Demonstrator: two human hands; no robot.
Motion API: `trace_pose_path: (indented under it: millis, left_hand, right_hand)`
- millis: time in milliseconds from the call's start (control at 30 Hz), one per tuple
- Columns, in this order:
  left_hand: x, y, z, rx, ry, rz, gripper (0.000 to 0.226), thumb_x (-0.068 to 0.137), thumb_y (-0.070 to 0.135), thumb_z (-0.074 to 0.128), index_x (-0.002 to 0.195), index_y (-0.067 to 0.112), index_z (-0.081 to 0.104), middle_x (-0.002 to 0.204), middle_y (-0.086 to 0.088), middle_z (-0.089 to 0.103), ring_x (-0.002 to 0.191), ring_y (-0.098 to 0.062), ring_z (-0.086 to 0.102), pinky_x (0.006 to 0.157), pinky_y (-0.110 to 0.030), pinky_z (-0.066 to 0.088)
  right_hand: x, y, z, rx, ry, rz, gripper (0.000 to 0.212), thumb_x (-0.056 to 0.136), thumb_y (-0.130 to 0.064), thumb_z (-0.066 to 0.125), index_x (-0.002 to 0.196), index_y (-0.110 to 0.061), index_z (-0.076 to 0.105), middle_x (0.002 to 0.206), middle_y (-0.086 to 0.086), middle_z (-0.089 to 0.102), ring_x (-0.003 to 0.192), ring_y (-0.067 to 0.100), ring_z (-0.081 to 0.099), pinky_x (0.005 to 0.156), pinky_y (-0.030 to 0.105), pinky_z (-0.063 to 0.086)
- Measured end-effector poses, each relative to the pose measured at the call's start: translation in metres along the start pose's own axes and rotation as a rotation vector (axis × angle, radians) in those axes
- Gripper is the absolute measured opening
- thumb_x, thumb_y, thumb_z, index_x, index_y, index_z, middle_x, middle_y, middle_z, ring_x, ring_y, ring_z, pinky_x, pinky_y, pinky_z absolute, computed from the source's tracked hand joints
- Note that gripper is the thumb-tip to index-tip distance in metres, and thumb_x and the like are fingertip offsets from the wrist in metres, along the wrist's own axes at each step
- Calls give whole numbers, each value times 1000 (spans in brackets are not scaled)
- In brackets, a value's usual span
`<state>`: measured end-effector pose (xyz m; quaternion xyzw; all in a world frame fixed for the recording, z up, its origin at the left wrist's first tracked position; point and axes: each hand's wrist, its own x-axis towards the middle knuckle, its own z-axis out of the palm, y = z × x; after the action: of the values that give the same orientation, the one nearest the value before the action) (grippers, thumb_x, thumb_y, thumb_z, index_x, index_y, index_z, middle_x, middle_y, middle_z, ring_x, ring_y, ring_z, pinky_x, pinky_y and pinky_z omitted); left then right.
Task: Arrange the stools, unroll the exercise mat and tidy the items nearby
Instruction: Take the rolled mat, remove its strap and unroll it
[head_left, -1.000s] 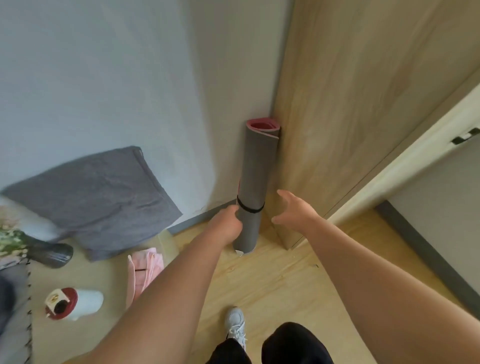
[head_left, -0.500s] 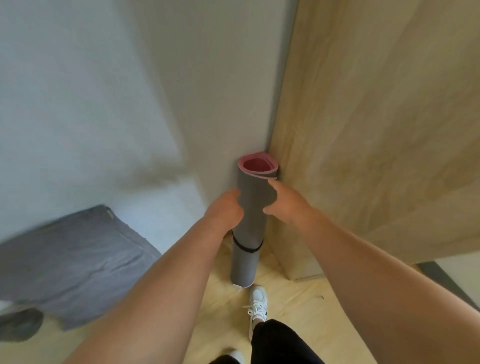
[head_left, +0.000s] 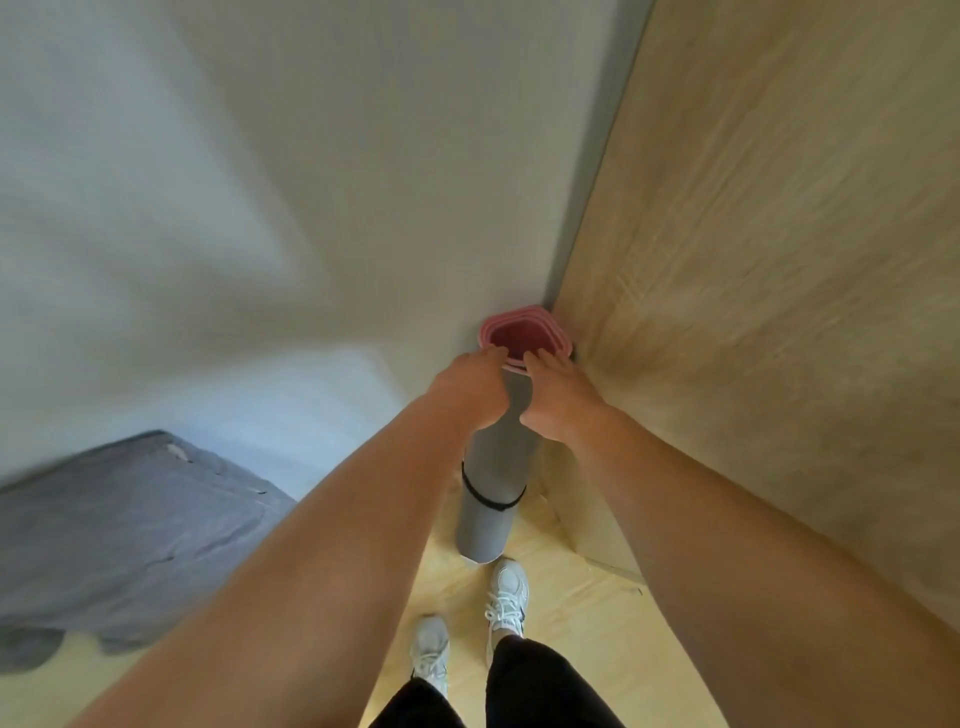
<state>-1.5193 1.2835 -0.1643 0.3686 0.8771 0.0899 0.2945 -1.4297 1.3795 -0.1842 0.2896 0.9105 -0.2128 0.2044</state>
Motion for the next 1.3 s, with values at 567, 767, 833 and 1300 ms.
trace_pose_path:
  millis: [567,767,833,1300]
  left_hand:
    - [-61,-8,33,180,-93,132,41,88,7,45,126,17,55,134,-5,43,109,-30,56,93,-43,47]
    - [-105,-24,51,247,-140,238,39,87,7,45,124,18,51,126,-5,48,109,-31,56,86,-42,48]
    - [-121,-29,58,297,-140,274,37,89,12,50,125,18,52,127,-5,49,111,-32,56,88,-43,48]
    - [-206,27,109,569,-323,747,19,88,15,51,103,18,63,108,-6,55,96,-31,56,69,-34,39]
  right_hand:
    - [-54,-12,37,-160,35,-32,33,84,-13,54,114,-18,64,114,5,62,110,28,53,88,37,48]
    - [-103,-20,64,-137,-27,126,31,87,-14,54,114,-26,65,120,6,53,112,26,53,83,36,48]
    - [-123,-27,74,-143,-20,166,33,87,-16,55,116,-28,65,122,7,52,111,27,55,85,36,48]
    - [-292,-12,136,151,-1,529,34,88,-14,56,118,-29,64,120,3,54,110,28,55,90,36,49]
